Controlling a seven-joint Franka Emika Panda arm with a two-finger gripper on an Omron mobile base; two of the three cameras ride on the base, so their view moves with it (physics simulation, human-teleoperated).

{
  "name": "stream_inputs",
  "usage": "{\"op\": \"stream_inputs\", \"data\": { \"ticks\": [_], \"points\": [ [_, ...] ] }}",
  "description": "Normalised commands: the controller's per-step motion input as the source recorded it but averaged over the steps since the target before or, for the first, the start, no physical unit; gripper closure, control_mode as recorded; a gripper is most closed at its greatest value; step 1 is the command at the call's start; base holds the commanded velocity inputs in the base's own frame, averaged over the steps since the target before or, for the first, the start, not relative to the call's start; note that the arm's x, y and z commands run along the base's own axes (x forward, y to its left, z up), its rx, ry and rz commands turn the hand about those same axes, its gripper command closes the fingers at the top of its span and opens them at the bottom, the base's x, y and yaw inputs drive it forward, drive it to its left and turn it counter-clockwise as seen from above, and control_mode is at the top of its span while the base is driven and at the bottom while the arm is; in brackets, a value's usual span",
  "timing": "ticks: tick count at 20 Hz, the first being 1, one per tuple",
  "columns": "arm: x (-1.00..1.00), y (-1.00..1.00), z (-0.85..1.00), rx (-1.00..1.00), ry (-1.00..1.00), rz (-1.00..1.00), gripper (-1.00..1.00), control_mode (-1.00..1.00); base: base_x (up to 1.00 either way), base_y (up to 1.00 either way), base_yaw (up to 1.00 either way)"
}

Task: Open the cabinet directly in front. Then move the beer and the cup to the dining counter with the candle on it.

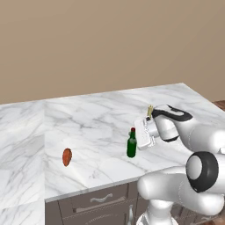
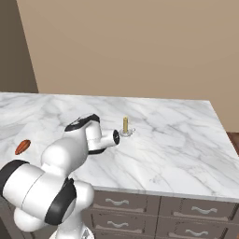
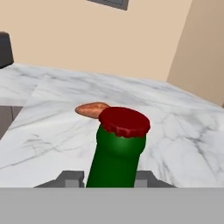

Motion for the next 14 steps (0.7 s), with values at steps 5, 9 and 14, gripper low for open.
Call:
{"op": "stream_inputs", "data": {
  "ticks": [5, 9, 14],
  "points": [
    [-0.09, 0.10, -0.41, 0.00, -0.04, 0.03, -1.00, -1.00, 0.00, 0.00, 0.00],
    [-0.22, 0.03, -0.09, 0.02, -0.07, 0.00, -1.00, -1.00, 0.00, 0.00, 0.00],
    [-0.26, 0.00, 0.02, 0.04, -0.01, 0.00, -1.00, -1.00, 0.00, 0.00, 0.00]
  ]
}}
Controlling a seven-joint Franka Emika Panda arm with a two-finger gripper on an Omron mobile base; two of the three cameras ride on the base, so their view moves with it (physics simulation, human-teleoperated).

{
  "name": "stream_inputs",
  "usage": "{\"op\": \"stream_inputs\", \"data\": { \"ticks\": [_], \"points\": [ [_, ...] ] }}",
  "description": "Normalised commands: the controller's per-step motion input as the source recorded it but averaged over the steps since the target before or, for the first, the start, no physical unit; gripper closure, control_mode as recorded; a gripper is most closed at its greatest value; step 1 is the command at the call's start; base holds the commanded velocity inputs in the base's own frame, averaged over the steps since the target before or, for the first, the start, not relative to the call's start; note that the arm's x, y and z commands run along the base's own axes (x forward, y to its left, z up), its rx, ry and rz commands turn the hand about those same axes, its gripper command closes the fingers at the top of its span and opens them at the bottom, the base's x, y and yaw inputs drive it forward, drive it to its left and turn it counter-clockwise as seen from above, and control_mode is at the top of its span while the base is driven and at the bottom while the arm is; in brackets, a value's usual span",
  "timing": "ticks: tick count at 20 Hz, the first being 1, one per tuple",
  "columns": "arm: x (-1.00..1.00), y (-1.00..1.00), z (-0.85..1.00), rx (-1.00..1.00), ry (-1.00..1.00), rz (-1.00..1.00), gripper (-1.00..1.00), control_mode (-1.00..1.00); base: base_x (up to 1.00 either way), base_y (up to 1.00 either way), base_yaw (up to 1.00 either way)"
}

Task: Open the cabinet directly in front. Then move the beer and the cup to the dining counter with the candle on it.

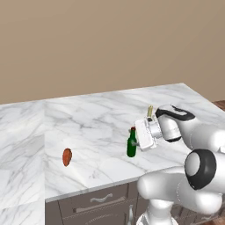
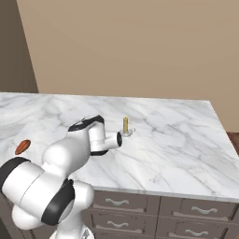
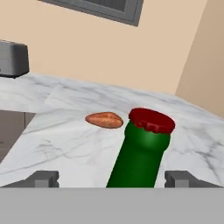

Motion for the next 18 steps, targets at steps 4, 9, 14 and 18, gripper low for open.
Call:
{"op": "stream_inputs", "data": {
  "ticks": [4, 9, 14, 18],
  "points": [
    [-0.05, 0.00, 0.29, 0.06, 0.00, 0.00, -1.00, -1.00, 0.00, 0.00, 0.00],
    [0.00, 0.00, 0.43, 0.04, 0.00, 0.00, -1.00, -1.00, 0.00, 0.00, 0.00],
    [0.00, 0.00, 0.40, 0.03, 0.00, 0.00, -1.00, -1.00, 0.00, 0.00, 0.00],
    [-0.01, 0.00, 0.53, 0.03, -0.01, -0.01, -1.00, -1.00, 0.00, 0.00, 0.00]
  ]
}}
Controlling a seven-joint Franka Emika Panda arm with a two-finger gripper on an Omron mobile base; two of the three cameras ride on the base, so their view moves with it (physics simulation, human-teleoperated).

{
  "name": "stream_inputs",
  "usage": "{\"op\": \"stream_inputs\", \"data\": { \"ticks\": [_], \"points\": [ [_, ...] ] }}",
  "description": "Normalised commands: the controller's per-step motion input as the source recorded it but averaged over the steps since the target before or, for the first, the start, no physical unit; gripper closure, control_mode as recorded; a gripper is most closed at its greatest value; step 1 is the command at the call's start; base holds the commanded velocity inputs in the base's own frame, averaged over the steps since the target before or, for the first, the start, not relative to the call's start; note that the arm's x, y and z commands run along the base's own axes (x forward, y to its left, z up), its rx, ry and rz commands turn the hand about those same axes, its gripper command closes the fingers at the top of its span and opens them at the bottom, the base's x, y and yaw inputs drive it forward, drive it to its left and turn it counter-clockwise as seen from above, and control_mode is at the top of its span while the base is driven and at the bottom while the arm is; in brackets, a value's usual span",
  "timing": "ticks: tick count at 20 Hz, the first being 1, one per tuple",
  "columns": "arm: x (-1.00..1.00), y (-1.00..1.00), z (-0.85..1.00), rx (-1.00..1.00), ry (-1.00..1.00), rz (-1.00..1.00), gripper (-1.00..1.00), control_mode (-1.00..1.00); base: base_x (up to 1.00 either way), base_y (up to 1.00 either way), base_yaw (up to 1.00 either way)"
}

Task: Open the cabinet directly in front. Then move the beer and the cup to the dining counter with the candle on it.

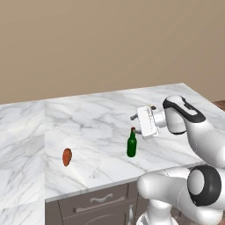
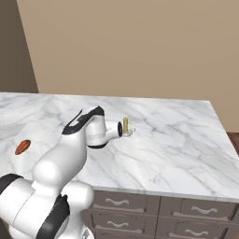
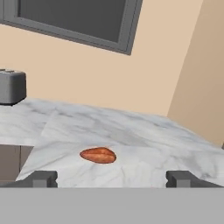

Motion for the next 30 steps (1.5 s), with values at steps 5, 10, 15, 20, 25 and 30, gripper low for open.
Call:
{"op": "stream_inputs", "data": {
  "ticks": [5, 10, 15, 20, 25, 30],
  "points": [
    [-0.02, 0.03, 0.76, 0.02, -0.01, -0.08, -1.00, -1.00, 0.00, 0.00, 0.00],
    [-0.02, 0.18, 0.79, 0.00, 0.00, -0.21, -1.00, -1.00, 0.00, 0.00, 0.00],
    [-0.12, 0.14, 0.65, 0.00, 0.00, -0.34, -1.00, -1.00, 0.00, 0.00, 0.00],
    [-0.21, 0.05, 0.59, 0.00, 0.08, -0.36, -1.00, -1.00, 0.00, 0.00, 0.00],
    [-0.20, 0.01, 0.57, 0.00, 0.18, -0.33, -1.00, -1.00, 0.00, 0.00, 0.00],
    [-0.25, 0.02, 0.44, 0.00, 0.25, -0.32, -1.00, -1.00, 0.00, 0.00, 0.00]
  ]
}}
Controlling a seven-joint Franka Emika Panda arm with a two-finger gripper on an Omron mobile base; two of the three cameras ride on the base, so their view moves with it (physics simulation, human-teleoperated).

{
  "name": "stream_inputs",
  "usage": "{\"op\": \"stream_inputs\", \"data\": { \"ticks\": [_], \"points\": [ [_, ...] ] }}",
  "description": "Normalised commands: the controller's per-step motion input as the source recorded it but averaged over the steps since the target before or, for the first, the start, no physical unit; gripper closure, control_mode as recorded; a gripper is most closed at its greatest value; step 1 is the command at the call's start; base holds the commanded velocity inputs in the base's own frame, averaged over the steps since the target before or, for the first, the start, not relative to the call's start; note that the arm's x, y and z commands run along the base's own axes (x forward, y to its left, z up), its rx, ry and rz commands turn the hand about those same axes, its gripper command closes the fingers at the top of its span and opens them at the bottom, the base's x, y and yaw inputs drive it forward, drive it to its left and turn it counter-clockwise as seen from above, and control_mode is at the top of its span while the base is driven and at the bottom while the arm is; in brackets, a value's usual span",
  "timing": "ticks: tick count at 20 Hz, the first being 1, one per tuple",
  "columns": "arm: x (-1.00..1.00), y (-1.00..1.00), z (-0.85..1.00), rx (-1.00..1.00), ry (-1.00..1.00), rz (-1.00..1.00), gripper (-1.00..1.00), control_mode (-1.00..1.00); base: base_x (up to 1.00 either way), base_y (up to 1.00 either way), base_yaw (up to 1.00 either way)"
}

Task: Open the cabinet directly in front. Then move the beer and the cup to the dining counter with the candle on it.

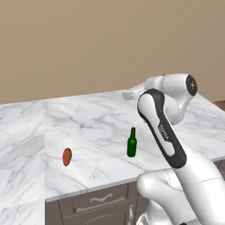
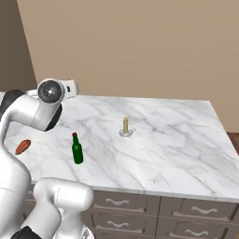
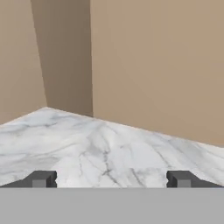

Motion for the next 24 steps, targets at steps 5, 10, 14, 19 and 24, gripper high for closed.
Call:
{"op": "stream_inputs", "data": {
  "ticks": [5, 10, 14, 19, 24],
  "points": [
    [-0.35, 0.00, 0.18, 0.00, 0.25, -0.38, -1.00, -1.00, 0.00, 0.00, 0.00],
    [-0.01, 0.00, -0.01, 0.00, 0.07, -0.13, -1.00, -1.00, 0.00, 0.00, 0.00],
    [-0.04, 0.00, -0.06, 0.00, -0.01, 0.00, -1.00, -1.00, 0.00, 0.00, 0.00],
    [-0.40, -0.08, -0.06, 0.03, -0.04, -0.04, -1.00, -1.00, 0.00, 0.00, 0.00],
    [-0.09, -0.01, -0.08, 0.01, 0.01, -0.03, -1.00, 1.00, 0.00, 0.01, 0.00]
  ]
}}
